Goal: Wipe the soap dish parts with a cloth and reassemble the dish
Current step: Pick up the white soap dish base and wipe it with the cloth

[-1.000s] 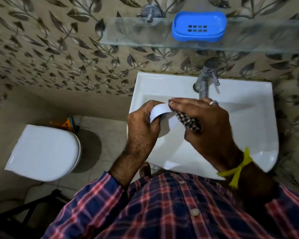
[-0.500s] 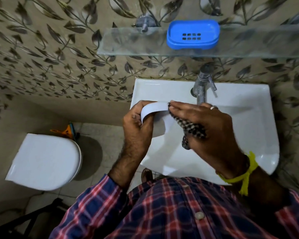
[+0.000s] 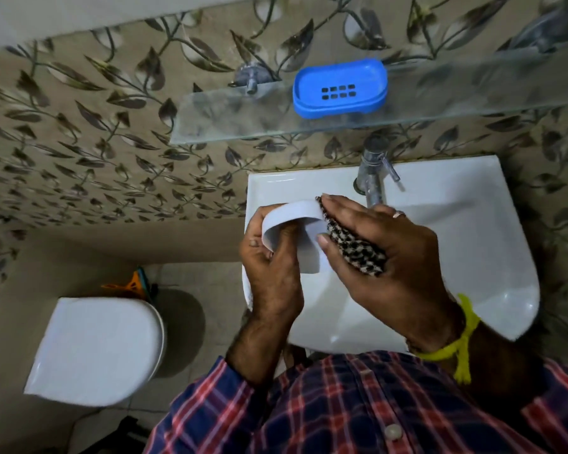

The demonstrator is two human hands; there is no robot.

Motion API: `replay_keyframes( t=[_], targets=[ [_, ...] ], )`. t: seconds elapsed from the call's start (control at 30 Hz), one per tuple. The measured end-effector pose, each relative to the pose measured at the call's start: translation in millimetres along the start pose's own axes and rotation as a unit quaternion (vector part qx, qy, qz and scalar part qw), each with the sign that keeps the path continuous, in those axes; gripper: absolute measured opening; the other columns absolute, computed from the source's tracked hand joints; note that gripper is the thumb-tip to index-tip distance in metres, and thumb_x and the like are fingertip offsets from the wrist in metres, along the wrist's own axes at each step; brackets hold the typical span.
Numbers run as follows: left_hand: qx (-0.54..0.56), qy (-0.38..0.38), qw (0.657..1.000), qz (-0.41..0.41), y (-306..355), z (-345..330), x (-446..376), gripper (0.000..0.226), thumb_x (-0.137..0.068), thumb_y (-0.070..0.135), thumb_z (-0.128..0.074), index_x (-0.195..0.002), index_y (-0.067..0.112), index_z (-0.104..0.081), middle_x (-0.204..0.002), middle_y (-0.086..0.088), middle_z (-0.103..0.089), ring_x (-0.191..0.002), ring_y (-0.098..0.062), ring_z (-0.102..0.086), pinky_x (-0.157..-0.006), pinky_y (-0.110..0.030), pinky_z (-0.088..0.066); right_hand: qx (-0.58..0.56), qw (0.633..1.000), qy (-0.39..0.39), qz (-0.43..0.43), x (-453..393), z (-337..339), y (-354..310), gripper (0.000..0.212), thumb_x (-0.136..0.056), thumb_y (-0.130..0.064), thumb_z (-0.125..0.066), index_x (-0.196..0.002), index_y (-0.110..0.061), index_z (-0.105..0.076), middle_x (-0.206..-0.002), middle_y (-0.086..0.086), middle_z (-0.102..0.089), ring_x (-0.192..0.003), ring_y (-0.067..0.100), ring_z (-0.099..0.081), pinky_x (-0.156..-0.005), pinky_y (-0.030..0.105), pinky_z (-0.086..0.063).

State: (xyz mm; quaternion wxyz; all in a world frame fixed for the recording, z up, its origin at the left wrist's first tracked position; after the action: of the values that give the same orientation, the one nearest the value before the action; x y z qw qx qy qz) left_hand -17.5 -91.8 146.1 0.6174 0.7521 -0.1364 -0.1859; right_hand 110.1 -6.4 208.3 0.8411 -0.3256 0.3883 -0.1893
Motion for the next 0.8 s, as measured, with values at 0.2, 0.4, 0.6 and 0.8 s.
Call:
replay_keyframes(
  t=[0.2,0.4,0.6,0.8],
  targets=[
    [-0.272,-0.155,0.950,0.007,-0.6,-17.6,5.9,0.020,-0.088,0.015,-0.078,-0.097,0.030,-0.068,-0.096,0.010,-0.072,-0.092,-0.009,-0.068,-0.081,-0.030,-0.055,0.093,0.996,0.014,0.011,-3.0,3.1,17.9,0.027,-0.084,0.002,-0.068,-0.110,-0.001,-0.074,-0.113,0.009,-0.074,-0.107,0.016,-0.066,-0.090,0.045,-0.055],
    [-0.501,-0.109,0.858,-0.007,32.5,-18.7,-8.3,0.015,-0.087,0.036,-0.072,-0.095,0.023,-0.071,-0.090,0.000,-0.076,-0.082,-0.025,-0.069,-0.069,-0.035,-0.056,0.124,0.992,0.012,0.033,-13.5,-3.2,7.2,0.038,-0.082,0.005,-0.063,-0.115,-0.009,-0.074,-0.120,0.004,-0.073,-0.105,0.024,-0.071,-0.087,0.034,-0.054],
    [-0.397,-0.155,0.904,-0.013,31.2,-19.4,-11.7,0.020,-0.080,-0.003,-0.065,-0.079,0.016,-0.070,-0.075,0.005,-0.071,-0.072,-0.016,-0.067,-0.064,-0.027,-0.050,0.096,0.986,-0.062,0.124,7.0,-7.9,-5.7,0.029,-0.098,-0.005,-0.054,-0.121,-0.008,-0.071,-0.130,0.004,-0.066,-0.080,0.032,-0.066,-0.074,0.040,-0.056],
    [-0.394,-0.142,0.907,-0.035,13.3,-15.3,-6.3,0.017,-0.084,-0.002,-0.066,-0.091,0.011,-0.075,-0.086,-0.003,-0.076,-0.082,-0.025,-0.070,-0.077,-0.039,-0.057,0.088,0.979,-0.137,0.120,-2.9,-10.2,16.0,0.041,-0.087,0.003,-0.052,-0.121,-0.012,-0.071,-0.131,0.000,-0.066,-0.094,0.030,-0.070,-0.075,0.040,-0.053]
  ],
)
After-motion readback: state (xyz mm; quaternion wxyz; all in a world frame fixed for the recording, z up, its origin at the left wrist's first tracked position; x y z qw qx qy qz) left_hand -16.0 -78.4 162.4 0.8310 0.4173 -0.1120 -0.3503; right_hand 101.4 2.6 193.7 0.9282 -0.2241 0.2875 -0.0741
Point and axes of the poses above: each hand's wrist, its own x-axis away from the middle knuckle, its own z-axis out of the back of the hand, y = z × x, the point moved 7 cm from there along -x, towards the middle knuckle
